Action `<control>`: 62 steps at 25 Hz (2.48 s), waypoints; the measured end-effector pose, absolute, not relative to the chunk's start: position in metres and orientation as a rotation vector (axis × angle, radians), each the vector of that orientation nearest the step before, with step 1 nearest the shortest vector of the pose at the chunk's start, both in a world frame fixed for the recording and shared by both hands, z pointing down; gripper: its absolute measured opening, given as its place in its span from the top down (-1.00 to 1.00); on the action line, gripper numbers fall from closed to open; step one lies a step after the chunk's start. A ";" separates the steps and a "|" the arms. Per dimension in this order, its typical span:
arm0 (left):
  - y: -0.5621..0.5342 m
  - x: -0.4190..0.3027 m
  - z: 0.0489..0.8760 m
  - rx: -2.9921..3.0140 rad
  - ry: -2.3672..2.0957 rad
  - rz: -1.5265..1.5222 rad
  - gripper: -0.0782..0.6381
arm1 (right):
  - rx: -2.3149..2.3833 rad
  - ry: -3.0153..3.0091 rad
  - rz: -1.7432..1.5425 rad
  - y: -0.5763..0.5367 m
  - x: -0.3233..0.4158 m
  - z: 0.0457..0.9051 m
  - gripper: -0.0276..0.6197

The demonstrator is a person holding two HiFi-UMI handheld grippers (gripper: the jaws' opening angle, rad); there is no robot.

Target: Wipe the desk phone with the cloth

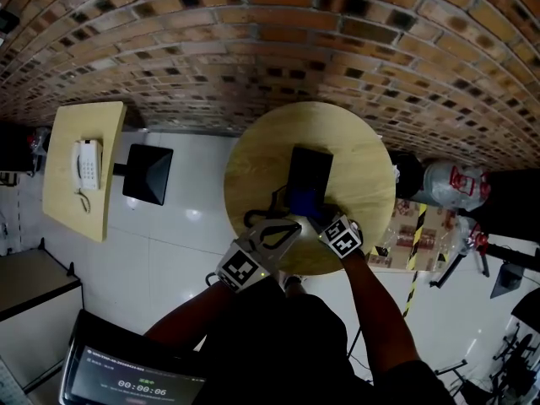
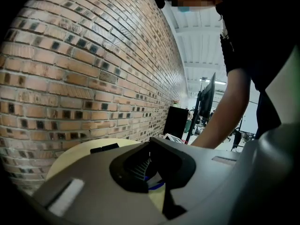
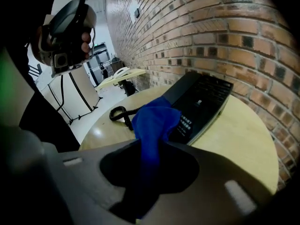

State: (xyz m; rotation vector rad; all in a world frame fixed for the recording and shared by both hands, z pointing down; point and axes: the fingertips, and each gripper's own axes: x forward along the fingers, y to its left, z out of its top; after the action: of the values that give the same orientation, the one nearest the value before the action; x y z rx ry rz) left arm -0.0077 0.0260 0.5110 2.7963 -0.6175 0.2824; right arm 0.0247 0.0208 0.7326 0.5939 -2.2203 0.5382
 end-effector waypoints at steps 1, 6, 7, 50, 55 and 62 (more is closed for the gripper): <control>0.027 -0.008 0.511 2.794 -0.617 0.282 0.78 | 0.589 -2.219 0.542 0.023 0.024 0.734 0.63; 0.031 -0.008 0.514 2.799 -0.619 0.288 0.78 | 0.571 -2.208 0.553 0.030 0.023 0.735 0.63; 0.031 -0.008 0.514 2.795 -0.623 0.287 0.78 | 0.567 -2.206 0.554 0.031 0.022 0.735 0.63; 0.023 -0.047 0.522 2.757 -0.676 0.289 0.78 | 0.403 -2.205 0.239 -0.011 -0.033 0.720 0.63; 0.027 -0.039 0.524 2.770 -0.653 0.298 0.78 | 0.333 -2.191 0.280 0.028 -0.034 0.735 0.63; 0.032 -0.026 0.525 2.776 -0.605 0.317 0.78 | 0.433 -2.224 0.270 0.026 -0.011 0.719 0.63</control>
State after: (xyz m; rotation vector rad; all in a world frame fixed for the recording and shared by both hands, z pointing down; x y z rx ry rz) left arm -0.0255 0.0316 0.5249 2.7757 -0.6046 0.3167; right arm -0.0114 0.0263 0.7187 0.4326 -2.2239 0.2701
